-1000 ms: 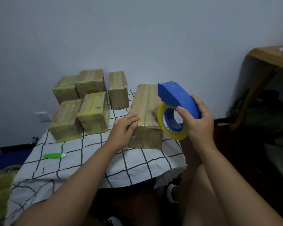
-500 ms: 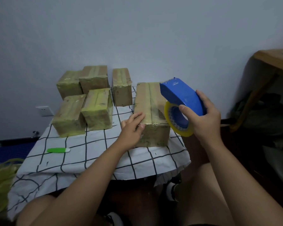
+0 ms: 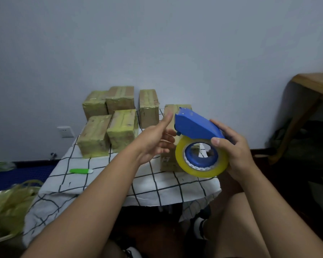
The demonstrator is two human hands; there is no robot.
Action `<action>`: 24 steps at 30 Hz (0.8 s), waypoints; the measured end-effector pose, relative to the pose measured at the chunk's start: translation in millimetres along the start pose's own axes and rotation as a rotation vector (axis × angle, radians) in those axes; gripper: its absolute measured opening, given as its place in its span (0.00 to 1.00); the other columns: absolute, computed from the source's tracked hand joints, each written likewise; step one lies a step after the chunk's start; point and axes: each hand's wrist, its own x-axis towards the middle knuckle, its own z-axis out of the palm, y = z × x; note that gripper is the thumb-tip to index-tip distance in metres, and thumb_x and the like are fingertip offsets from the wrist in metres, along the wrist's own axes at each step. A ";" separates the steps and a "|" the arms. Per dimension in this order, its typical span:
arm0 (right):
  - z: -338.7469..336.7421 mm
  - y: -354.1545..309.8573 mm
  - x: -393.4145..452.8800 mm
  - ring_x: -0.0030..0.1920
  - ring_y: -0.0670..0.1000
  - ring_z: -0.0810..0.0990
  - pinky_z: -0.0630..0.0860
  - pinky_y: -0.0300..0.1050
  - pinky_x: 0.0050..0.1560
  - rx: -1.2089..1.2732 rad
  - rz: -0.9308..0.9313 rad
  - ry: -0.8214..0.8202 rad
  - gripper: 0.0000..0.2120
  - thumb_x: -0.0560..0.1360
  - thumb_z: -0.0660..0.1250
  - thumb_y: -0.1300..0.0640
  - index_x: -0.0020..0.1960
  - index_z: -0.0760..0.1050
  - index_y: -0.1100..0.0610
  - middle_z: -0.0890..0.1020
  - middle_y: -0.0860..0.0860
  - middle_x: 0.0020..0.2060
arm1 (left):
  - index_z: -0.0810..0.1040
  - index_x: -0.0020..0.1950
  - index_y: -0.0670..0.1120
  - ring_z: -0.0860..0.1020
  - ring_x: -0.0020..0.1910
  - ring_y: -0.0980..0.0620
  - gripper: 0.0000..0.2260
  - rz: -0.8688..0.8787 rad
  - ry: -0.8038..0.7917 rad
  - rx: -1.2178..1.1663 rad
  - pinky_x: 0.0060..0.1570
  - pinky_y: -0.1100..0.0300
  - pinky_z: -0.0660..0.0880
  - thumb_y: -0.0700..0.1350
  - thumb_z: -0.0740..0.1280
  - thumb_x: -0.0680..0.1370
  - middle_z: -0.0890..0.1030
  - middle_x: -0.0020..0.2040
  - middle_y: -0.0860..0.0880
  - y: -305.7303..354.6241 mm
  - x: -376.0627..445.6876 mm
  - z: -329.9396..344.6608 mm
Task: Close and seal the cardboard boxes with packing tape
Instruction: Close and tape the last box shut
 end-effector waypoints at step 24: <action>15.2 2.4 -0.4 0.57 0.45 0.81 0.78 0.37 0.49 -0.204 -0.025 -0.225 0.30 0.59 0.76 0.45 0.62 0.78 0.41 0.80 0.45 0.61 | 0.81 0.50 0.38 0.81 0.36 0.55 0.05 -0.100 0.026 0.028 0.37 0.63 0.80 0.35 0.65 0.79 0.83 0.36 0.47 -2.4 -21.8 -46.7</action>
